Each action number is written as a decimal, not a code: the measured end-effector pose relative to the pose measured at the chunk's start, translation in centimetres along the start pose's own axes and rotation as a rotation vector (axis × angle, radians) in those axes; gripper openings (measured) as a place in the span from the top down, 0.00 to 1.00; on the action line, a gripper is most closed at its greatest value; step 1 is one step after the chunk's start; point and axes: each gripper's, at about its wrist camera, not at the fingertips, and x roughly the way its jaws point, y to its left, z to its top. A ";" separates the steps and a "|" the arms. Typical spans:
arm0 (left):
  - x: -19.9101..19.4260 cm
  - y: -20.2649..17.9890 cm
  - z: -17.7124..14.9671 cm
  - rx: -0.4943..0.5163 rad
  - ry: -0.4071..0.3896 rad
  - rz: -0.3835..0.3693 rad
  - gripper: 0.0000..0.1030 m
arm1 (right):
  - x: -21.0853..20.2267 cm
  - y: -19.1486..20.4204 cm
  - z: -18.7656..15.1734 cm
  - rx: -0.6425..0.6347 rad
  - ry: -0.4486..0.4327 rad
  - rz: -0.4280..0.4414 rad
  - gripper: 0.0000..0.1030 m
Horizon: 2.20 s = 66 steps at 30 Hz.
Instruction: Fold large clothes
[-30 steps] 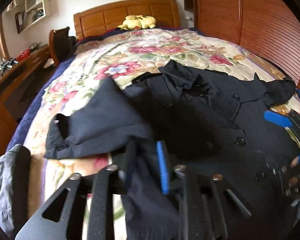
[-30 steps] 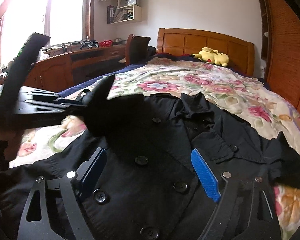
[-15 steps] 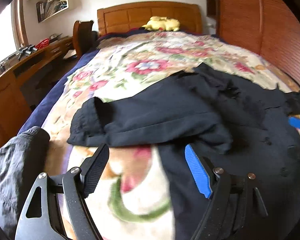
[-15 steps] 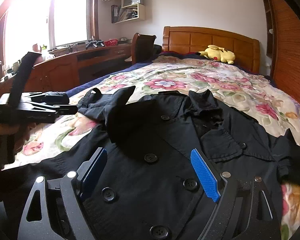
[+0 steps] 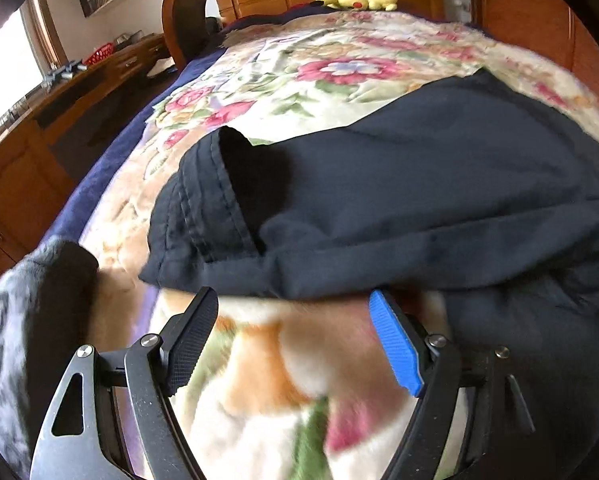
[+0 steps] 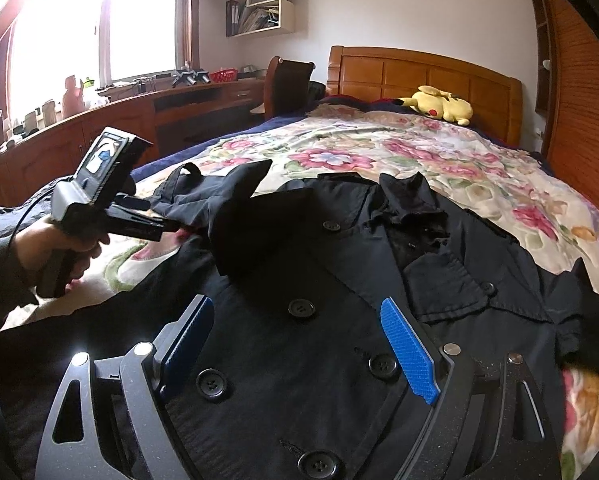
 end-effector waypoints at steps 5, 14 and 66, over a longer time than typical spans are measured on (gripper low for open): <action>1.2 0.0 0.7 0.023 0.007 0.035 0.32 | 0.1 0.1 0.0 -0.005 0.004 -0.002 0.16; -1.1 -0.8 1.2 0.031 -0.053 0.028 0.97 | 0.0 0.1 0.0 -0.002 0.000 0.001 0.16; -17.6 -8.8 -6.4 -0.006 -0.366 -0.268 0.22 | -2.5 -2.2 -0.5 0.045 -0.026 -0.102 0.16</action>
